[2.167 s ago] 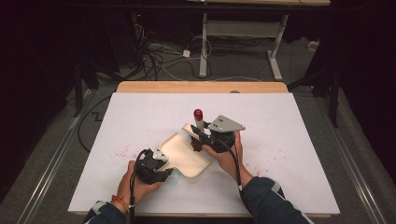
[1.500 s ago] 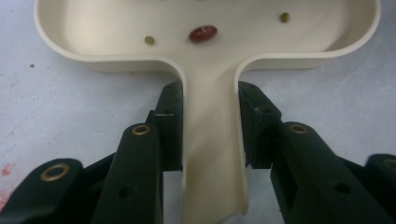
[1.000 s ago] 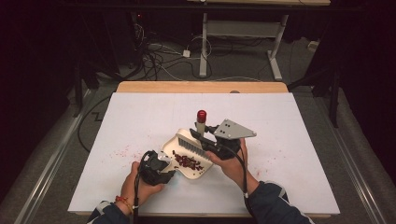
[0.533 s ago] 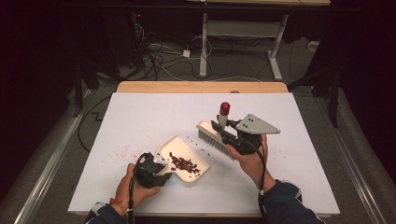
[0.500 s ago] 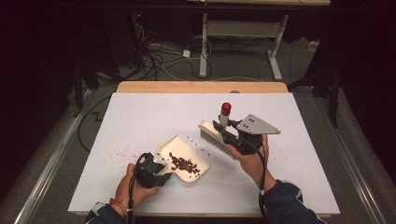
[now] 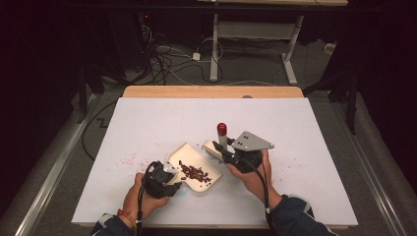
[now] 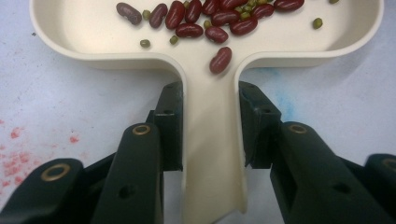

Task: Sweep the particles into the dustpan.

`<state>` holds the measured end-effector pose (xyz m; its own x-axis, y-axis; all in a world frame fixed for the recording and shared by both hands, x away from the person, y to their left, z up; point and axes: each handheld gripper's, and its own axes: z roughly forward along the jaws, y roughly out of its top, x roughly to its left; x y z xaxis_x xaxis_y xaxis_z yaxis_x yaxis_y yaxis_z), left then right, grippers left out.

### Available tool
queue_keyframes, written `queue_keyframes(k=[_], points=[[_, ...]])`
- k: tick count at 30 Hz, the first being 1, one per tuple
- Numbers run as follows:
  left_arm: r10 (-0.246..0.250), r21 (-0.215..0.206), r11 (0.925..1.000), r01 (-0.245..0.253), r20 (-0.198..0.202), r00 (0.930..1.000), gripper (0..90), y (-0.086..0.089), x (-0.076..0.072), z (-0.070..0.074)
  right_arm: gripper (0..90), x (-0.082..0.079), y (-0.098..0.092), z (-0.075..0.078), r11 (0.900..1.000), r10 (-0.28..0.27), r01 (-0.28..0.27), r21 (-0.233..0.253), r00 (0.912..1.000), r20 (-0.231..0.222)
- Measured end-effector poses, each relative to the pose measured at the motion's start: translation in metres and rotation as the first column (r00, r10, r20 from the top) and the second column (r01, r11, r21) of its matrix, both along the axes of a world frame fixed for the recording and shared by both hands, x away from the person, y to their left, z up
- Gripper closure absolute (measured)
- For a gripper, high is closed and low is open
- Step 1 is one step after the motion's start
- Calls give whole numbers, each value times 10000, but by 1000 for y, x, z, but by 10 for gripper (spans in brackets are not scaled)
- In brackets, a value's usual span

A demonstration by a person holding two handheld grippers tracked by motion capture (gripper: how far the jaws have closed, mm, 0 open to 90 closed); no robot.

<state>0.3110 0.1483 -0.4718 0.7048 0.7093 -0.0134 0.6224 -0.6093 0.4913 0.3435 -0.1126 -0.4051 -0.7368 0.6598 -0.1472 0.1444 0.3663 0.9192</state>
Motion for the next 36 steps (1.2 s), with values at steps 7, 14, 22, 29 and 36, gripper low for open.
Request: queue_keyframes(k=[7, 14, 22, 29, 36], points=[[11, 16, 10000, -11, -15, 10000, 638, 0, 0, 0, 697, -14, 13, -1, 9976, 622, -618, 312, 9980, -104], [-7, 6, 10000, 7, -20, 10000, 638, 0, 0, 1, 698, -18, 9, 11, 9942, 852, -862, 648, 9962, 188], [-104, -133, 9999, 102, -167, 9998, 638, 6, 3, 1, 698, -2, -7, 20, 9874, 1058, -1061, 1173, 9944, 87], [-105, -221, 9997, 97, -359, 9993, 638, 10, 7, 0, 698, 36, -7, 21, 9958, -39, -49, 910, 9954, 954], [-27, -283, 9996, 17, -351, 9994, 638, 11, 13, 0, 699, 74, 15, 5, 9997, -88, 65, 225, 9944, 1050]])
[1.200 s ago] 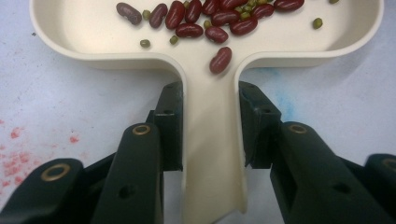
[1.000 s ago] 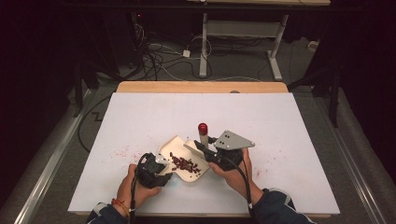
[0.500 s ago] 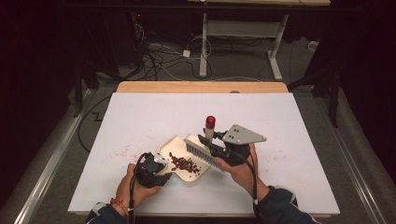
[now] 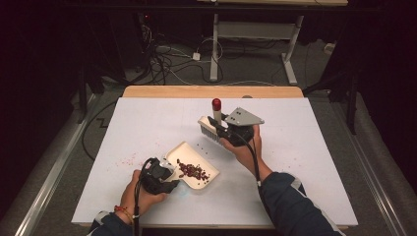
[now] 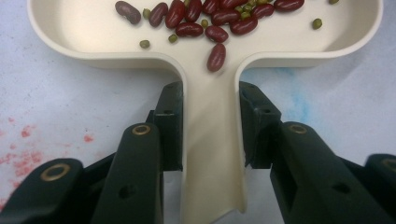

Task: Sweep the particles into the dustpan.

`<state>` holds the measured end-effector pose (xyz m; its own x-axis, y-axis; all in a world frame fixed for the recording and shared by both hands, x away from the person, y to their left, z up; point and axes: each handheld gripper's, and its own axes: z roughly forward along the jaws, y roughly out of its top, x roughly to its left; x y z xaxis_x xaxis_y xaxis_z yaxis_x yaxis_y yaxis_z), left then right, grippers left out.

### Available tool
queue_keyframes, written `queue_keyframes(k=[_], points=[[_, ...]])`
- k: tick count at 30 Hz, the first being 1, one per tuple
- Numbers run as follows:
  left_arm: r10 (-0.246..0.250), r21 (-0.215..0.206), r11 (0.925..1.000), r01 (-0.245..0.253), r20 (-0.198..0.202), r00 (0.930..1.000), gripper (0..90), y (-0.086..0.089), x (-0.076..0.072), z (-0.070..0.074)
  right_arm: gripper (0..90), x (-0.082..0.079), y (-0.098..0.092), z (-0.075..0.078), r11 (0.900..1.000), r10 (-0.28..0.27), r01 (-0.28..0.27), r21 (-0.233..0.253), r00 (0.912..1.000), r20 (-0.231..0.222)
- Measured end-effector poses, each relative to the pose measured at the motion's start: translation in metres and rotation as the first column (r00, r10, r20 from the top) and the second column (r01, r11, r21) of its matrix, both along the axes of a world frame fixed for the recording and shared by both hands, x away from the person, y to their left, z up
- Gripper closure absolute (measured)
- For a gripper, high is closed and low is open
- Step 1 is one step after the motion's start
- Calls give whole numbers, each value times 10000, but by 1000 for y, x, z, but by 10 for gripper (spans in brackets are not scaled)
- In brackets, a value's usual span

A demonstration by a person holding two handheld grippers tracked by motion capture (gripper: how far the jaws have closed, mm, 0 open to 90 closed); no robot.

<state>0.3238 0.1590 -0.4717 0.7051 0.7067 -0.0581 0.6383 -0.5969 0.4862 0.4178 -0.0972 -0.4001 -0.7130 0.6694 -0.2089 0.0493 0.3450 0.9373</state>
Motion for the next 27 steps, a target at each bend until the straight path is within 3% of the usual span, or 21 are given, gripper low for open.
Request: queue_keyframes(k=[3, 6, 9, 16, 17, 19, 22, 23, 27], points=[[82, -10, 10000, -82, -3, 10000, 638, 1, 4, 0, 699, 7, 8, -8, 9997, 246, -248, -51, 9990, -385], [106, 26, 9999, -106, 16, 9999, 638, 1, 6, 0, 699, 2, 13, -9, 9979, 624, -631, -112, 9967, -525], [122, 48, 9999, -123, 47, 9999, 637, 0, 8, 0, 698, -12, 17, -11, 9929, 1186, -1183, 83, 9900, -769], [202, 63, 9998, -203, 53, 9998, 637, -1, 8, 0, 697, -41, 23, -12, 9840, 1783, -1779, 119, 9818, -660], [180, 65, 9998, -180, 38, 9998, 637, 0, 8, 0, 699, -48, 23, -9, 9770, 2113, -2082, 461, 9745, -752], [164, 61, 9998, -164, 46, 9999, 637, 0, 8, 0, 699, -51, 22, -8, 9747, 2206, -2173, 515, 9730, -684], [187, 35, 9998, -187, 57, 9998, 637, 0, 8, 0, 699, -57, 17, -2, 9776, 2064, -2046, 499, 9779, -339], [205, 24, 9998, -205, 53, 9998, 637, 0, 8, 0, 699, -59, 10, 2, 9771, 2015, -1995, 739, 9793, -197], [209, 41, 9998, -209, 78, 9998, 637, 0, 7, 0, 698, -59, 1, 9, 9817, 1781, -1765, 715, 9839, -164]])
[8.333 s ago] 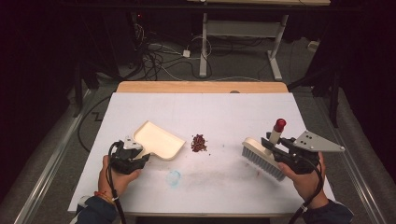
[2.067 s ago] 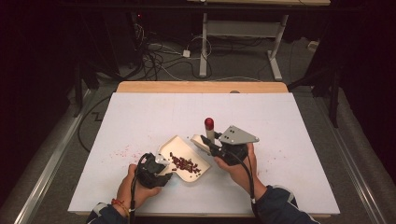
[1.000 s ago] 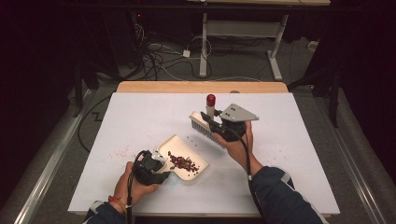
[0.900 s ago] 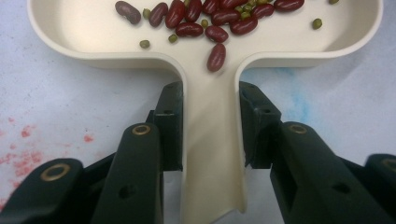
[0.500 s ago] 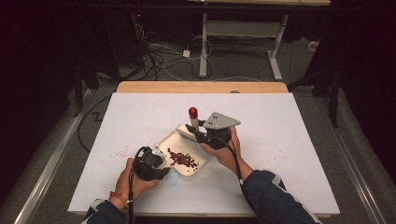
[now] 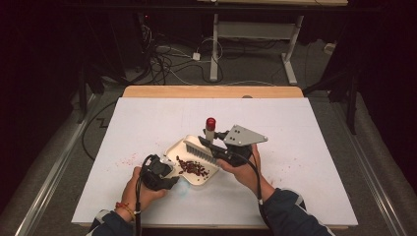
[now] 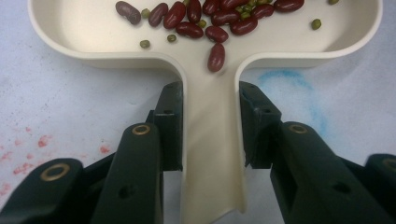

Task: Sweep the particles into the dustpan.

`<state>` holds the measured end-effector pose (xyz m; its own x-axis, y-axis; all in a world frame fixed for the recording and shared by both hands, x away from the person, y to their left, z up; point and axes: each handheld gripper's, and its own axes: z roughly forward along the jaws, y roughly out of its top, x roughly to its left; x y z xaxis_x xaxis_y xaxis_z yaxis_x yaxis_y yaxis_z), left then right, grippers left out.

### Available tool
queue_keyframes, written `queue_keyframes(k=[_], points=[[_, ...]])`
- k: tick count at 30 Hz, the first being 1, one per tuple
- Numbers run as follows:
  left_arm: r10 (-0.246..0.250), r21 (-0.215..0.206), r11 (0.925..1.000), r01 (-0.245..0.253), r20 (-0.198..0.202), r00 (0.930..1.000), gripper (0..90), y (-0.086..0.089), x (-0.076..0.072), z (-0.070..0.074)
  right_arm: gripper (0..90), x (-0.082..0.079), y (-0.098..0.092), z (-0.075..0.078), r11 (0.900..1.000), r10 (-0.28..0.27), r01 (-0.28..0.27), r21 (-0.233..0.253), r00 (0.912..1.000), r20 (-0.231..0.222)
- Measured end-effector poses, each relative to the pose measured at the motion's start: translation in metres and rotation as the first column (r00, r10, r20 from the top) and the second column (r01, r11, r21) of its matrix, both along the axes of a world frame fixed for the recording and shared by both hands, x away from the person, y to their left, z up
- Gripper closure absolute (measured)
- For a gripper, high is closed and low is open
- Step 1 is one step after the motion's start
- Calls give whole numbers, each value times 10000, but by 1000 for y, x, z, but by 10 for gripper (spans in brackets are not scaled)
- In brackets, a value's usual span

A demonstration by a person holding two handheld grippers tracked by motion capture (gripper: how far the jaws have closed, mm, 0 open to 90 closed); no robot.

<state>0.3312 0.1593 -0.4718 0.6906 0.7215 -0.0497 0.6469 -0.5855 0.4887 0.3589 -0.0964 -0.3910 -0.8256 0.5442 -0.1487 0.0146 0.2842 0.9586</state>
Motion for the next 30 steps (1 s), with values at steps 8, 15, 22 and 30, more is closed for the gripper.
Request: queue_keyframes(k=[8, 15, 22, 30], points=[[199, -156, 9997, -198, 71, 9998, 637, 1, -2, -1, 698, 14, -18, -9, 9901, -1192, 1199, -727, 9928, 132], [183, -120, 9998, -181, 124, 9998, 637, 2, -2, 0, 698, 17, -8, -19, 9904, -1101, 1104, -827, 9939, 86], [456, -317, 9985, -450, 201, 9988, 635, 9, -2, 0, 696, 10, -2, -21, 9949, -629, 615, -802, 9979, -144], [596, -290, 9978, -589, 261, 9979, 636, 8, -2, 1, 697, -2, 9, -22, 9943, -550, 559, -907, 9984, 124]])
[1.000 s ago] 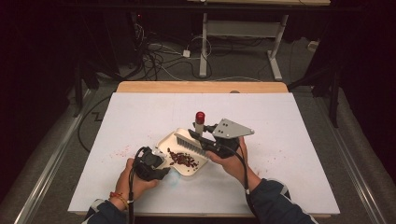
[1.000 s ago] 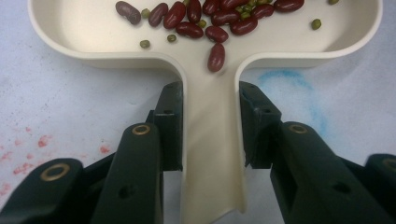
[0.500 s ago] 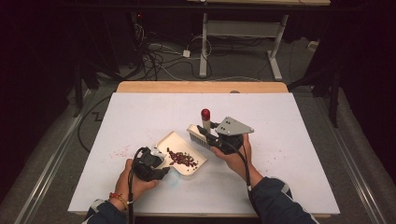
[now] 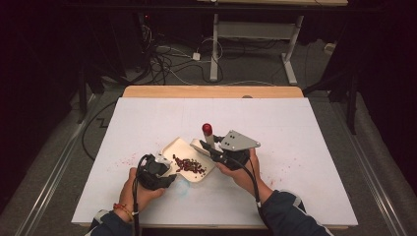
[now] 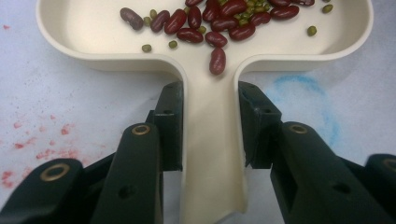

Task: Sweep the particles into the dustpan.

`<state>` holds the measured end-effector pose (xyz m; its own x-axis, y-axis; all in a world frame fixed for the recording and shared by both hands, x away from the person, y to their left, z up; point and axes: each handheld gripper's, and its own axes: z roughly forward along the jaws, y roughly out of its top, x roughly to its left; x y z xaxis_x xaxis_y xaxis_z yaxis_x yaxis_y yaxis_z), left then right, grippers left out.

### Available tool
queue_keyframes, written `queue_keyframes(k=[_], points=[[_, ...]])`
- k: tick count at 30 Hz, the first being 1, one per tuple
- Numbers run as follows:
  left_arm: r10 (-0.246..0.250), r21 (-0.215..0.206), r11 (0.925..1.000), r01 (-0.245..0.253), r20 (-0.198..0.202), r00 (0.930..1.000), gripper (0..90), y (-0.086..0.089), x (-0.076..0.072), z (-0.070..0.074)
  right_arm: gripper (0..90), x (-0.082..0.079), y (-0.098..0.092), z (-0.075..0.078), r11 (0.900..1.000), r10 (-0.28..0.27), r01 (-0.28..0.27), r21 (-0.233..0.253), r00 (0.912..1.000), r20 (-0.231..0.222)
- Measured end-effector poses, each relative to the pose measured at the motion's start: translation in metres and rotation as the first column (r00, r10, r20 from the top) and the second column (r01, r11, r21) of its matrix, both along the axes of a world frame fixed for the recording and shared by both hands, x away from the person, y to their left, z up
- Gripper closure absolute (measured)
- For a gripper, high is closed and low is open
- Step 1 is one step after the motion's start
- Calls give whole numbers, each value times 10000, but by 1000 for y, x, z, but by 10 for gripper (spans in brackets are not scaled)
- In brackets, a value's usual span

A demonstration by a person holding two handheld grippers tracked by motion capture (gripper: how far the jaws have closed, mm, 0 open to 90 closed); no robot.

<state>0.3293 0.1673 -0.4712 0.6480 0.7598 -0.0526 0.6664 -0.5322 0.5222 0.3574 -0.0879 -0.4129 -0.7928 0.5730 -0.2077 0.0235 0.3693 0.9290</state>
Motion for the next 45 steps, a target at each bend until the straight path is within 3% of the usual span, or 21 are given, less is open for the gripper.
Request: queue_keyframes(k=[9, 14, 17, 33, 45], points=[[146, 151, 9998, -146, 6, 9999, 637, -4, -2, 0, 698, -16, 15, -1, 9988, 426, -425, 226, 9991, -47], [293, 165, 9994, -293, 9, 9996, 637, -5, -3, 0, 697, -25, 24, 0, 9976, 679, -674, 175, 9974, -258], [325, 162, 9993, -325, -8, 9995, 636, -5, -3, 0, 697, -29, 27, 0, 9981, 618, -617, 51, 9980, -163], [752, 211, 9969, -752, -4, 9972, 635, 1, -2, -1, 697, -41, 31, 1, 9974, 706, -700, 198, 9970, -325], [1004, 110, 9949, -1004, 40, 9949, 636, 8, 0, -2, 698, -43, 20, 13, 9952, 420, -413, 889, 9991, -58]])
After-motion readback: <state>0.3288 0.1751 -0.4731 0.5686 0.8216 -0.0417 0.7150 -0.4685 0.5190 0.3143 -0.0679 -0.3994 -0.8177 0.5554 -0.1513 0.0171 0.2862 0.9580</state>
